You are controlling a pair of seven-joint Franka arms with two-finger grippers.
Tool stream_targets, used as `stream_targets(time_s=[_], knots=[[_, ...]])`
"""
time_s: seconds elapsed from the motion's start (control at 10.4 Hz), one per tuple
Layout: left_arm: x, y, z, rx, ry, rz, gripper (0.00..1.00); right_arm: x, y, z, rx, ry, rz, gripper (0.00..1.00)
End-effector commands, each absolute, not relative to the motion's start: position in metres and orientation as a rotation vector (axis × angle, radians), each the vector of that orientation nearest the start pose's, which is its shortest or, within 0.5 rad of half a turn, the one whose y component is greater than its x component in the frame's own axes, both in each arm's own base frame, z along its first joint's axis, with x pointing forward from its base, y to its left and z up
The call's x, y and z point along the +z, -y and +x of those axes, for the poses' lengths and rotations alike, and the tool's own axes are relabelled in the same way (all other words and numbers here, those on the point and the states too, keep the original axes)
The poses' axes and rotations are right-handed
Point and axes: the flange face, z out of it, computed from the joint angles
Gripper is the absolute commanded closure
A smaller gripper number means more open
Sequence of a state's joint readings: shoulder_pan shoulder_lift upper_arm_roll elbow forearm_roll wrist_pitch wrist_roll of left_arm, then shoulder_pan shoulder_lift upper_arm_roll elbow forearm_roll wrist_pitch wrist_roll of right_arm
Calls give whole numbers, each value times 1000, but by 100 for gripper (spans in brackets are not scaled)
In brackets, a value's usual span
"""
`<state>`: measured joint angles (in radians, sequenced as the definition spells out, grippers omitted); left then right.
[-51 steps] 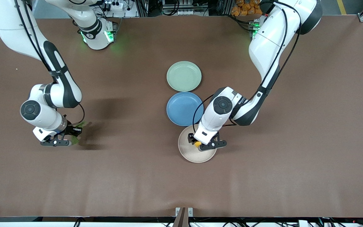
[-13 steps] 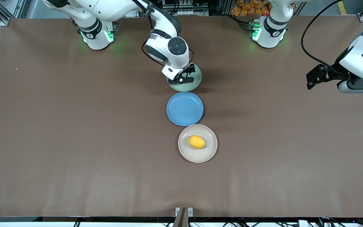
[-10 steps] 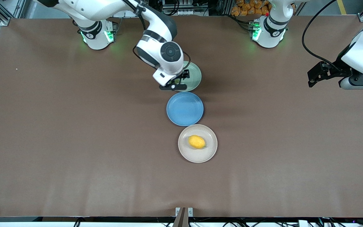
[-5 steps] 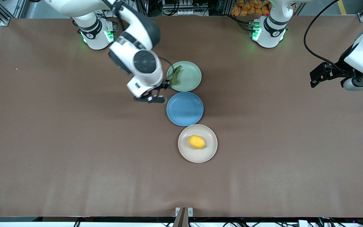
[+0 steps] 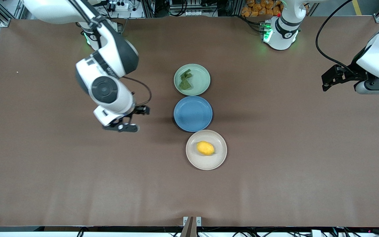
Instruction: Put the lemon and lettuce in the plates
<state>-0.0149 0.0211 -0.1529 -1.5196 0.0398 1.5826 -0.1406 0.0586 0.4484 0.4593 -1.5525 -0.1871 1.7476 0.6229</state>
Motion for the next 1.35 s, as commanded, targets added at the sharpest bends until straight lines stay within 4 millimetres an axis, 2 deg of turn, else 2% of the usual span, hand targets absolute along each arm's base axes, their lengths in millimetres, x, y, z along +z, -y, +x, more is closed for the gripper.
stream_targets(time_s=[0.0, 0.29, 0.58, 0.67, 0.96, 1.25], knots=[[650, 87, 554, -101, -66, -3132, 0, 426, -241, 605, 215, -40, -3248, 0], [651, 85, 555, -103, -62, -3134, 0, 452, -190, 628, 161, 31, -3261, 0], [652, 85, 554, -106, -62, -3134, 0, 493, -141, 639, 206, 109, -3282, 0], [651, 86, 555, -104, -64, -3132, 0, 506, -131, 638, 227, 126, -3274, 0], [652, 85, 554, -106, -62, -3135, 0, 533, -96, 636, 201, 5, -3187, 0], [652, 85, 554, -105, -62, -3137, 0, 573, -84, 622, 135, -30, -3204, 0]])
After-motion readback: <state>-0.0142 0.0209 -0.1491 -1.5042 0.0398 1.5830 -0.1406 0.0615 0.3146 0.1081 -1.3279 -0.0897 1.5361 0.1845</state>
